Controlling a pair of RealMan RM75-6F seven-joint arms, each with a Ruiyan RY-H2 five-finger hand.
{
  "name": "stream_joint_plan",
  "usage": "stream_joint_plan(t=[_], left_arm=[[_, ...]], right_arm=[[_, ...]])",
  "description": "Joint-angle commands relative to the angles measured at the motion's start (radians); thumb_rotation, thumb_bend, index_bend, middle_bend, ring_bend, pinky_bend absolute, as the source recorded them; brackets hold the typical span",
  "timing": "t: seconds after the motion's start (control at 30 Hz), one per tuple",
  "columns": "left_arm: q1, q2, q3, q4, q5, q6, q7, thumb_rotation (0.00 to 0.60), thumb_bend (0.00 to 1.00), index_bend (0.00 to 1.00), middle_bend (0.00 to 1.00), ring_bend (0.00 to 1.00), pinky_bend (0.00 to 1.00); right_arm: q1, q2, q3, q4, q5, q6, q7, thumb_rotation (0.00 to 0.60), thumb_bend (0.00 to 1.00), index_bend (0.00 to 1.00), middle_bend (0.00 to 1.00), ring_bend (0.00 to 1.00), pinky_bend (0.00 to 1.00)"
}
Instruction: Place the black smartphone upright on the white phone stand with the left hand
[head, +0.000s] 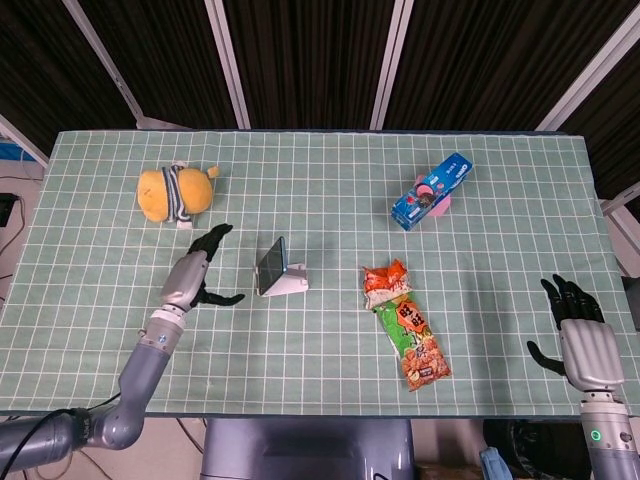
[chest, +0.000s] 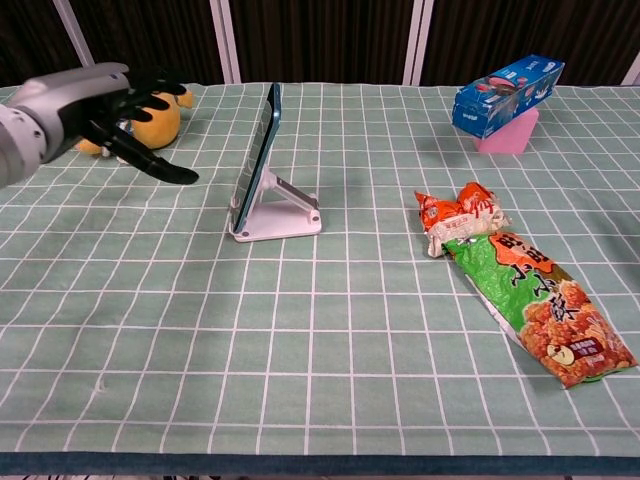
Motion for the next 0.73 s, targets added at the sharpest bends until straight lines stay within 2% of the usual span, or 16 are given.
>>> stream_joint_plan(t=[0.03, 0.17, 0.37, 0.57, 0.73], left_arm=[[0.086, 0.093, 0.073, -0.085, 0.112, 0.120, 0.053, 0.600, 0.05, 0.00, 0.00, 0.00, 0.00], [0.170, 0.176, 0.155, -0.121, 0.228, 0.233, 0.109, 0.600, 0.05, 0.00, 0.00, 0.00, 0.00], [0.305, 0.244, 0.288, -0.065, 0.383, 0.387, 0.179, 0.600, 0.05, 0.00, 0.00, 0.00, 0.00], [0.395, 0.252, 0.339, 0.003, 0.447, 0.479, 0.201, 0.600, 0.05, 0.00, 0.00, 0.00, 0.00], [0.429, 0.241, 0.332, 0.033, 0.454, 0.491, 0.174, 0.600, 0.05, 0.00, 0.00, 0.00, 0.00]], right_arm=[[-0.001, 0.000, -0.001, 0.000, -0.001, 0.002, -0.003, 0.600, 0.39, 0.02, 0.00, 0.00, 0.13], [-0.002, 0.000, -0.001, 0.000, -0.003, 0.003, -0.002, 0.600, 0.39, 0.02, 0.00, 0.00, 0.13], [-0.003, 0.000, -0.002, 0.000, -0.006, 0.005, -0.002, 0.600, 0.39, 0.02, 0.00, 0.00, 0.13], [-0.003, 0.000, -0.003, 0.000, -0.008, 0.007, -0.005, 0.600, 0.39, 0.02, 0.00, 0.00, 0.13], [-0.004, -0.001, -0.004, 0.001, -0.012, 0.008, -0.001, 0.600, 0.39, 0.02, 0.00, 0.00, 0.13]])
